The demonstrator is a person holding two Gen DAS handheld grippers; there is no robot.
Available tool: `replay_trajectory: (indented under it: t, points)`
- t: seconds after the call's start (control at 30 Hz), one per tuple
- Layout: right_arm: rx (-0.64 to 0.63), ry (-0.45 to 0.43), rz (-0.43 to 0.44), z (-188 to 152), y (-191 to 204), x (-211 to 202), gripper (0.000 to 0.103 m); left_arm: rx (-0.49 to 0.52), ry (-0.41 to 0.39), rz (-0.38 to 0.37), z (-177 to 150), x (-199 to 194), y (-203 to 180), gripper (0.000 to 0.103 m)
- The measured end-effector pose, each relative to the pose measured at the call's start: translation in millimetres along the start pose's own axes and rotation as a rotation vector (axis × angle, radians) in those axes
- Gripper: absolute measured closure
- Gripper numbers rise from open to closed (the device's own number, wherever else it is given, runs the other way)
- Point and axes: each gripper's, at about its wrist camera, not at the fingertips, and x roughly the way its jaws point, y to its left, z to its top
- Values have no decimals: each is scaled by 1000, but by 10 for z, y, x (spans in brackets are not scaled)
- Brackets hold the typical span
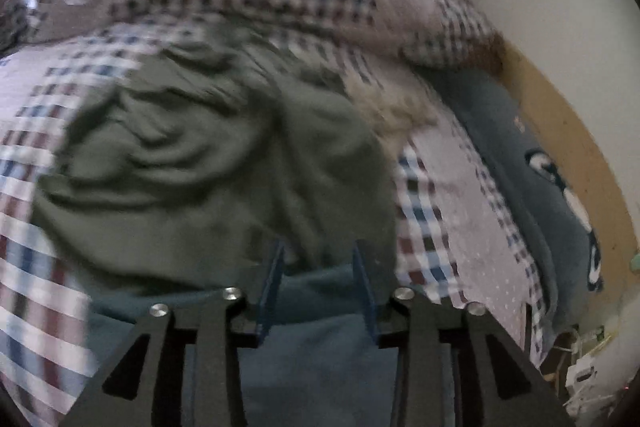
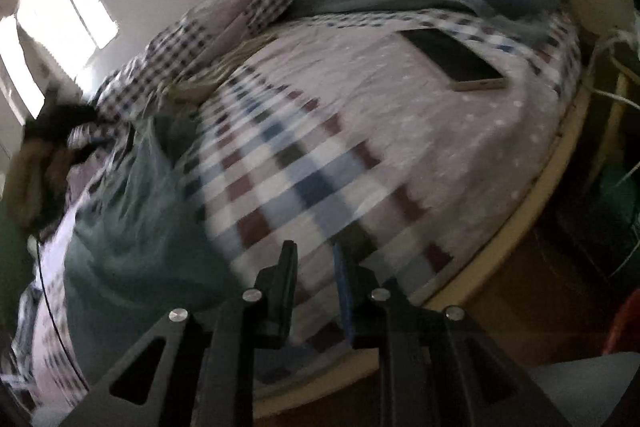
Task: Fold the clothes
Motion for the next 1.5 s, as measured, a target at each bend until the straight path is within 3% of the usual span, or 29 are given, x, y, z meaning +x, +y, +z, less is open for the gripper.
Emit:
replay_trajectory:
  t: [0.07,0.2,0.33,0.4,0.43,0.5,0.57,0.8,0.83,0.97,1.13,1.17,1.23,1.27,1.5]
  points:
    - [-10,-18,30,95,-6,-38,82,-16,-18,-15,-9,-186,308,38]
    - [-79,-37,128,254,111,-58,81,-24,-17,-5,-195,-366,767,38]
    - [-207,-57,202,451,463,8,81,-66,-20,-53,-461,-402,1072,38]
    - [-276,-68,235,552,635,51,49,-91,-28,-101,-556,-380,1135,38]
    - [-309,-68,258,611,723,83,47,-104,-32,-125,-604,-369,1167,38]
    - [-364,-48,314,756,897,187,47,-129,-40,-174,-698,-347,1230,38]
    - [-408,-32,314,893,1070,328,47,-149,-38,-212,-776,-319,1273,38]
    - [-430,134,370,1293,1530,1131,47,-95,-13,-208,-774,-235,1179,38]
    - [-422,167,379,1341,1586,1271,47,-98,-12,-208,-765,-224,1181,40]
    - [-393,256,393,1442,1777,1720,47,-92,6,-181,-727,-188,1190,69]
    - [-404,365,389,1470,2024,2144,47,-123,-12,-173,-715,-227,1300,84]
    - [-411,383,387,1463,2068,2207,49,-133,-19,-174,-714,-241,1332,85]
    - [-440,397,390,1450,2150,2257,67,-155,-32,-175,-712,-269,1394,89]
    - [-478,376,396,1446,2206,2197,97,-166,-39,-176,-711,-282,1425,94]
    - [-688,171,481,1508,2593,1605,96,-244,-92,-169,-704,-386,1653,96]
